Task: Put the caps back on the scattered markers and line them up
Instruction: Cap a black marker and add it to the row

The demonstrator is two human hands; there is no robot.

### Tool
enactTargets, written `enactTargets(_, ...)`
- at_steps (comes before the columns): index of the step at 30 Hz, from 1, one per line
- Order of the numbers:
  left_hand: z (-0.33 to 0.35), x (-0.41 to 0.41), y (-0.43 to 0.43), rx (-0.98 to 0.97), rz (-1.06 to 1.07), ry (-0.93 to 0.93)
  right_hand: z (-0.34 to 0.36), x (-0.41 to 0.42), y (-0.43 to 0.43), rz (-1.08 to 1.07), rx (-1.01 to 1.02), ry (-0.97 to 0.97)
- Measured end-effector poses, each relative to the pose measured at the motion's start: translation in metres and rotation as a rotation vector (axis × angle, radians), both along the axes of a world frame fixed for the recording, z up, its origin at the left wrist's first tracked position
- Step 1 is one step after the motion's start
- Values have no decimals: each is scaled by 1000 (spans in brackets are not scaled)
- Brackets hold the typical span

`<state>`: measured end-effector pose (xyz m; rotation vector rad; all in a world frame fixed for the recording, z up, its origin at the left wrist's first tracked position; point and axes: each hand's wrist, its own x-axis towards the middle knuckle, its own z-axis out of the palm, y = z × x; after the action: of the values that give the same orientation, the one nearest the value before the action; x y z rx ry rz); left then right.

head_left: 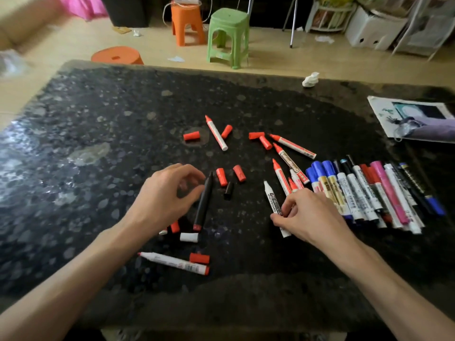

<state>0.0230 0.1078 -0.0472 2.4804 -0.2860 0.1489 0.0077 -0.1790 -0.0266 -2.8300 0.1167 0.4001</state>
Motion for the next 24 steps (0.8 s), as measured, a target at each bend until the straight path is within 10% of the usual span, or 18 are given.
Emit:
enactTargets(12,-33,0,-40,445,-302,-259,6,-6,-5,58,83,-81)
enactTargets(24,-12,11,-44,-264,-83,161,8,-2,-25,223,249,-271)
